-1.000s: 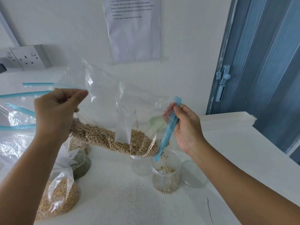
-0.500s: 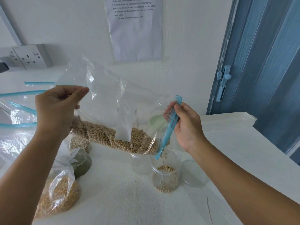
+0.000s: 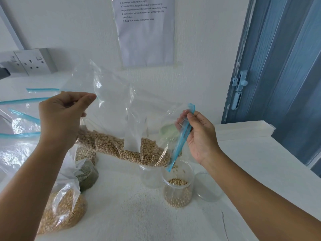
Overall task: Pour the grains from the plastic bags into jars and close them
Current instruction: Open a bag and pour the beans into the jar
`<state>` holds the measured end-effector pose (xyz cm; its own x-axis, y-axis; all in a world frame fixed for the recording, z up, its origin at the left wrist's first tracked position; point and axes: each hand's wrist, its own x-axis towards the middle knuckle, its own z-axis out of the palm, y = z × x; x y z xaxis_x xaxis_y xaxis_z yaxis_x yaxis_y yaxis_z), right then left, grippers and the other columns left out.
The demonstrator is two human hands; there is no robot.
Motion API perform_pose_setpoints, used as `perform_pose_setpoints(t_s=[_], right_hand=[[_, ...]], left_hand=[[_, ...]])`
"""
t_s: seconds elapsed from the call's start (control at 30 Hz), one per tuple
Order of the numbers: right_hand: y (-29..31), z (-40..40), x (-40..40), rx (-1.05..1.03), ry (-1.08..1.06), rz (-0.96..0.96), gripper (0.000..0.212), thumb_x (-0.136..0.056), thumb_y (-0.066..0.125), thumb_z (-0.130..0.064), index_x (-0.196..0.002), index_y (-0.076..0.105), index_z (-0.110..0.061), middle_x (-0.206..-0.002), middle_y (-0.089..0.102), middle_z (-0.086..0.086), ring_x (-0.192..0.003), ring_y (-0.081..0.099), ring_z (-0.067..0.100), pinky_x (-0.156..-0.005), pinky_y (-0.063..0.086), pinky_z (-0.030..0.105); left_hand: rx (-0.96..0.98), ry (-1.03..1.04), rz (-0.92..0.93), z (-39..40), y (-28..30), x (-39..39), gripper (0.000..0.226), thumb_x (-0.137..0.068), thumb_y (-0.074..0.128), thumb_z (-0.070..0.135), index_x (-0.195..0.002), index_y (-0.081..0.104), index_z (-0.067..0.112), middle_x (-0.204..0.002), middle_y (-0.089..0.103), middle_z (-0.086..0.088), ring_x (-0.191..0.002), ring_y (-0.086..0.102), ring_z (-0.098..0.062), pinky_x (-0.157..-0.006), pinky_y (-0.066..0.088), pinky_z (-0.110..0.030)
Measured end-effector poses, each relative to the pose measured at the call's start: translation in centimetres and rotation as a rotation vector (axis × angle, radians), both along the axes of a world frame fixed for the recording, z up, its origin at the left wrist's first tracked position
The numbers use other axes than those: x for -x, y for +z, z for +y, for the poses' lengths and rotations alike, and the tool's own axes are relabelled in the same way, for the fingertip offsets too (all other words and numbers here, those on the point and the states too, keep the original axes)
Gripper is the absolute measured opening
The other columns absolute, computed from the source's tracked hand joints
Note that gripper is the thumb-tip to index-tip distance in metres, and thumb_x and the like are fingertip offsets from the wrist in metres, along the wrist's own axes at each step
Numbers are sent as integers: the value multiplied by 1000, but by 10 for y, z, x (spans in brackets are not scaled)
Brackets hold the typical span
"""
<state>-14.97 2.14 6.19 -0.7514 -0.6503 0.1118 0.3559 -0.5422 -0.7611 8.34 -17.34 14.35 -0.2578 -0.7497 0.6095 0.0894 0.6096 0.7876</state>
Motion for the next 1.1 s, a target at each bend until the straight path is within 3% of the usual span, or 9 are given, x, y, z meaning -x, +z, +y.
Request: perform_pose_setpoints(t_s=[0.73, 1.1], right_hand=[[-2, 2, 0, 2, 9, -16, 17, -107, 49, -4, -103, 66, -3, -93, 65, 9, -87, 66, 19, -96, 60, 38], [-3, 2, 0, -10, 3, -14, 17, -107, 49, -5, -104, 66, -3, -92, 66, 8, -85, 67, 17, -99, 58, 41]], left_hand=[[36, 17, -32, 8, 1, 1, 11, -84, 85, 28, -91, 77, 29, -75, 75, 19, -54, 58, -4, -59, 50, -13], [44, 19, -30, 6, 2, -1, 10, -84, 85, 30, -86, 79, 37, -76, 75, 20, -54, 58, -4, -58, 50, -13]])
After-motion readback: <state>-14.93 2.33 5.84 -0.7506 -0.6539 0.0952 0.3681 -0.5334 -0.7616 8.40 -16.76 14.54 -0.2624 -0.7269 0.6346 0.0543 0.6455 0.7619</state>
